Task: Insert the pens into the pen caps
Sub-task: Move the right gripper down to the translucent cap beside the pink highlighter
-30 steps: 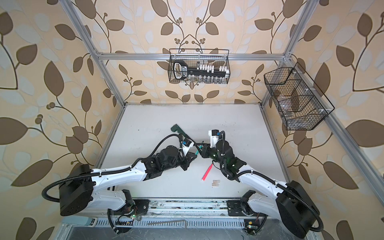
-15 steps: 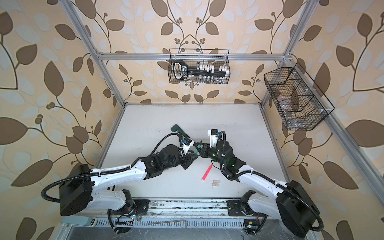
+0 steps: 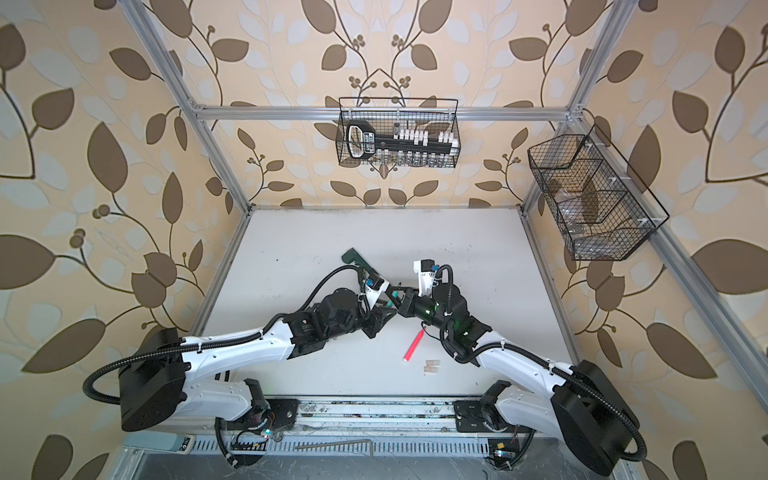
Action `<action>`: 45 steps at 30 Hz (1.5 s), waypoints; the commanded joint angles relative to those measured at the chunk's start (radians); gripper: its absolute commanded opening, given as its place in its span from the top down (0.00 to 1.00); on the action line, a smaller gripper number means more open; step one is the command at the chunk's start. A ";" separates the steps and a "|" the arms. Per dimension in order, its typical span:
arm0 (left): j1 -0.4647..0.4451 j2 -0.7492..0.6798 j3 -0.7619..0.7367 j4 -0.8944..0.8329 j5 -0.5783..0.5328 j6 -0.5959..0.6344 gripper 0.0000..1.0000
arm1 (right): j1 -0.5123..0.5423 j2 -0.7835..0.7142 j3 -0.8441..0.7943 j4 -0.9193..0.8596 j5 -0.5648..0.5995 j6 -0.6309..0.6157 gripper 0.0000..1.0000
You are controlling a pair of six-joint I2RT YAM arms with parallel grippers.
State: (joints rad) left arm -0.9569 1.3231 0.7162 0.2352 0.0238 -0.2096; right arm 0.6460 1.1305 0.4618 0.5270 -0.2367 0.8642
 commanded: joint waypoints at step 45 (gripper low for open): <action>0.008 -0.192 -0.287 0.503 -0.135 0.143 1.00 | 0.443 -0.205 -0.002 -1.206 0.579 0.200 0.58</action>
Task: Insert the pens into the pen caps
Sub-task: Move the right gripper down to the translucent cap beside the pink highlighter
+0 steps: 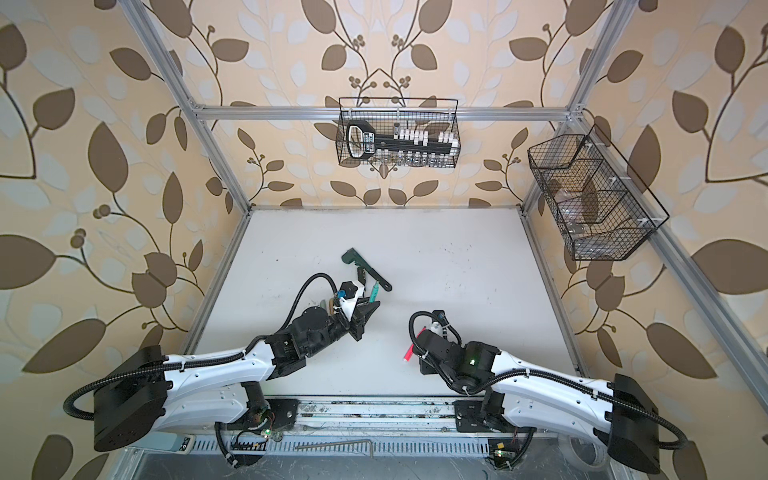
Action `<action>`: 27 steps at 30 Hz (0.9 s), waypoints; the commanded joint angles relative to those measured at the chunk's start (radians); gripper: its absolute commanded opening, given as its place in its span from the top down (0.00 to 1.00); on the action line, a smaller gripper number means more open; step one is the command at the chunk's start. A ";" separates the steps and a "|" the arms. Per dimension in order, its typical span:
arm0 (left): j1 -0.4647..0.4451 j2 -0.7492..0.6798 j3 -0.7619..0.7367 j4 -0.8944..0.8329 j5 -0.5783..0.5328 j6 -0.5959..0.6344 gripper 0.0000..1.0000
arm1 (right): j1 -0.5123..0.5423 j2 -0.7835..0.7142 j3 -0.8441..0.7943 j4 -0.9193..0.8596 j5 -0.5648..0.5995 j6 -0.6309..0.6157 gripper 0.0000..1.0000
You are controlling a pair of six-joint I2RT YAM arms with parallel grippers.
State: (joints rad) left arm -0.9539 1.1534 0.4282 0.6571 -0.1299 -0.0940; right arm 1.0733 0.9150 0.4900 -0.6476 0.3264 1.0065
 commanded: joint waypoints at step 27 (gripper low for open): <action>0.005 -0.063 0.009 0.032 0.015 0.022 1.00 | -0.021 0.255 -0.051 0.191 -0.029 0.003 0.49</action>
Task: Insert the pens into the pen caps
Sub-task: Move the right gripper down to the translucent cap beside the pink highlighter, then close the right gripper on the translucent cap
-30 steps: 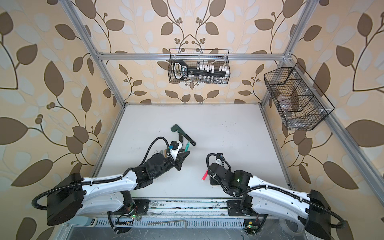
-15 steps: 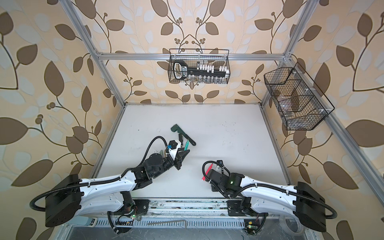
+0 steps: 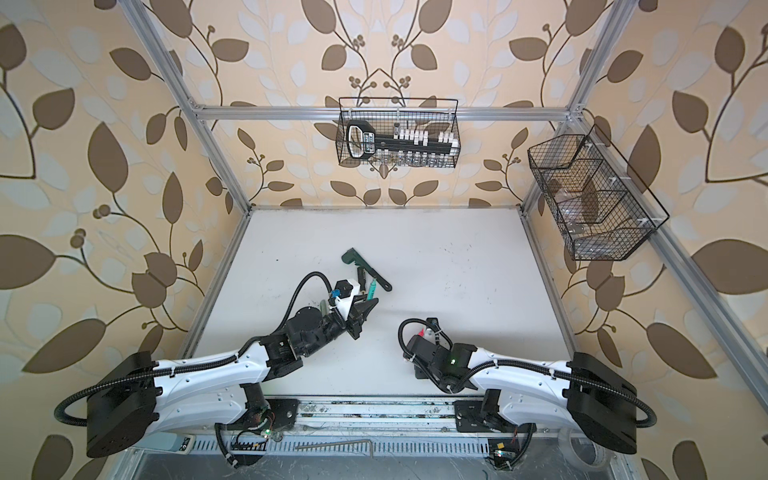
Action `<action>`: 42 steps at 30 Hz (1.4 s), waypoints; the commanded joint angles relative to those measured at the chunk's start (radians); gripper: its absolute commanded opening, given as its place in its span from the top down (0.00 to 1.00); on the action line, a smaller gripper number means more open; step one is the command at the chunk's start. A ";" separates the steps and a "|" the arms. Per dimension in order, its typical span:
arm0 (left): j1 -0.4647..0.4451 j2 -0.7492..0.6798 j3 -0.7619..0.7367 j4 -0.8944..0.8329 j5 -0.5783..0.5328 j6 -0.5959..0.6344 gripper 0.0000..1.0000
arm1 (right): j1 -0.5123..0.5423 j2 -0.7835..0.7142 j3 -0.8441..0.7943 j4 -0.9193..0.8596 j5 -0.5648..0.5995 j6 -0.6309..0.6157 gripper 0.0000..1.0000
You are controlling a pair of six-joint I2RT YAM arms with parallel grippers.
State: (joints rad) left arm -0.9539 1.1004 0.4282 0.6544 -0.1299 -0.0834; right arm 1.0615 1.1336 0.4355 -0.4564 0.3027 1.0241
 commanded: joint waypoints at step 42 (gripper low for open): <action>0.004 0.003 0.035 -0.005 0.046 0.001 1.00 | 0.052 0.159 0.083 -0.051 0.089 -0.029 0.67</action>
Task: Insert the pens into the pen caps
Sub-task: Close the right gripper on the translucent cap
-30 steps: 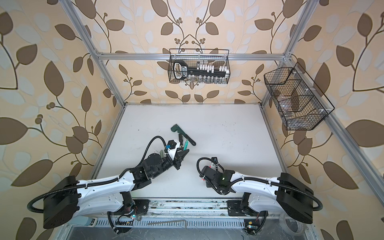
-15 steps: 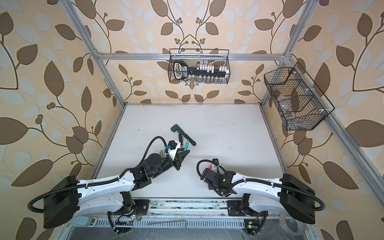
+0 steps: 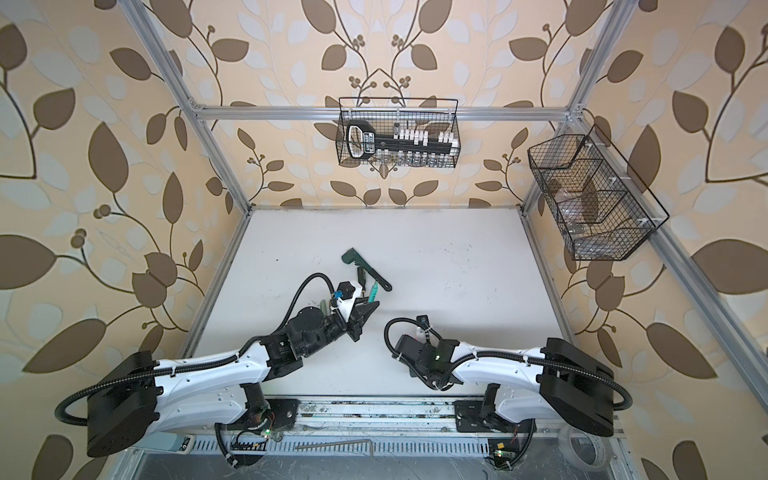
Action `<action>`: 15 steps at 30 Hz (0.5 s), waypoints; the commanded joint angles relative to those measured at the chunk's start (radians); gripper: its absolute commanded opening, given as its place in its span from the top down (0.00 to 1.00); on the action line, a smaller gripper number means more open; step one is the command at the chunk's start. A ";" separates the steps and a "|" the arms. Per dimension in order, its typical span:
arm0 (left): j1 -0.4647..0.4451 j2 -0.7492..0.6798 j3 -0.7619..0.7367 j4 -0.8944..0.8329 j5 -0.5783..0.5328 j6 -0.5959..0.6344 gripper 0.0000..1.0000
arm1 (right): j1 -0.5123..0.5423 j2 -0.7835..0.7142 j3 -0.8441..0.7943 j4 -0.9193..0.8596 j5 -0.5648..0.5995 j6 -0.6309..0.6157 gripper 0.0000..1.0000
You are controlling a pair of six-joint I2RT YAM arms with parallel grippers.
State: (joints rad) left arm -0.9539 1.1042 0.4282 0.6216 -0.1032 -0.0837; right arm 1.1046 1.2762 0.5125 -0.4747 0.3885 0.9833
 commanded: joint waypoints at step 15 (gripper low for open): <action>0.004 0.013 0.042 0.023 0.019 -0.001 1.00 | 0.041 0.009 0.005 -0.092 0.044 0.043 0.68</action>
State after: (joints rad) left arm -0.9539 1.1145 0.4286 0.6132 -0.1032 -0.0841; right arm 1.1381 1.2766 0.5129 -0.4995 0.4187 1.0042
